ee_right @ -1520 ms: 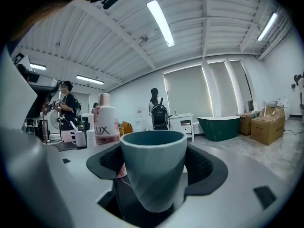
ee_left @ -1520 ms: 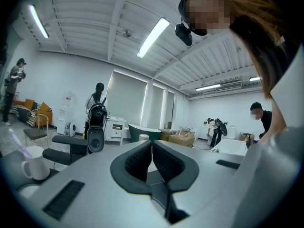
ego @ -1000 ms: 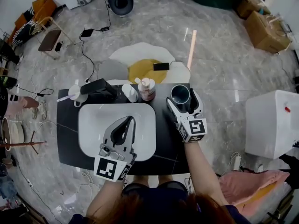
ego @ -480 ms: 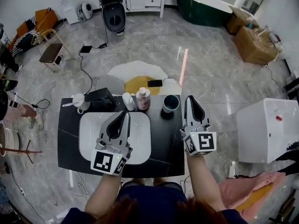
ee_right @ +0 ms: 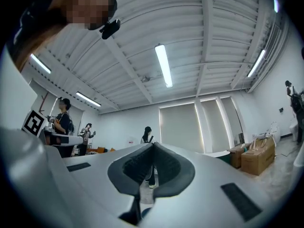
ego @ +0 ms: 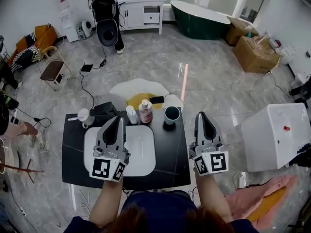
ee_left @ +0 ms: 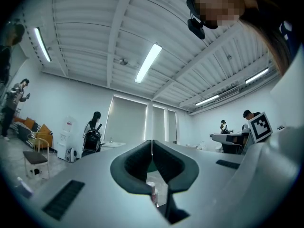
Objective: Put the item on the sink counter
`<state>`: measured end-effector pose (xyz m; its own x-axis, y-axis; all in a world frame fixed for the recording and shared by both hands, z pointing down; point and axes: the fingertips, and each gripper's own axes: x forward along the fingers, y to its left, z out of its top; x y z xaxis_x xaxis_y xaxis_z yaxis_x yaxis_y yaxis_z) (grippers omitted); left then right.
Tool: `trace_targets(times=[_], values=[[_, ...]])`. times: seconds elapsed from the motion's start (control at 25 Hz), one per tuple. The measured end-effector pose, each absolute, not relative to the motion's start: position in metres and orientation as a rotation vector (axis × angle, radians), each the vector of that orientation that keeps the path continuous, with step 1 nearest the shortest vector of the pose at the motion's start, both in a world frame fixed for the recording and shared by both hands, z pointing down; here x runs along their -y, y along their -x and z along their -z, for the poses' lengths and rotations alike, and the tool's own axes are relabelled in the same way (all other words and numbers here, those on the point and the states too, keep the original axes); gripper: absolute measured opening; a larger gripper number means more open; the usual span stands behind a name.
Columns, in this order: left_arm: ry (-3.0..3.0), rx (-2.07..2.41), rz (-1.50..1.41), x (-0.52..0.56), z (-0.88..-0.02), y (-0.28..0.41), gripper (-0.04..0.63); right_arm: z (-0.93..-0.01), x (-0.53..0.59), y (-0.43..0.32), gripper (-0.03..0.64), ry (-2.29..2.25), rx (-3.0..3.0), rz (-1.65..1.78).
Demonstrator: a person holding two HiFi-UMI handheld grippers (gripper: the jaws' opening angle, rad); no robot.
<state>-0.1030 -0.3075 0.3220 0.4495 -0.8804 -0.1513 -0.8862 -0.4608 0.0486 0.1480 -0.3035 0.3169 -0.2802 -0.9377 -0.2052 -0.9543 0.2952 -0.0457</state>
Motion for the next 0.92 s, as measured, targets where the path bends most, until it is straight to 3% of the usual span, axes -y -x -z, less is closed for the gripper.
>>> trace_targets(times=[0.92], values=[[2.621,-1.619,-0.246,0.299,-0.318,0.103,0.023,-0.319,0.286,-0.162,0.017,1.821,-2.308,-0.063]])
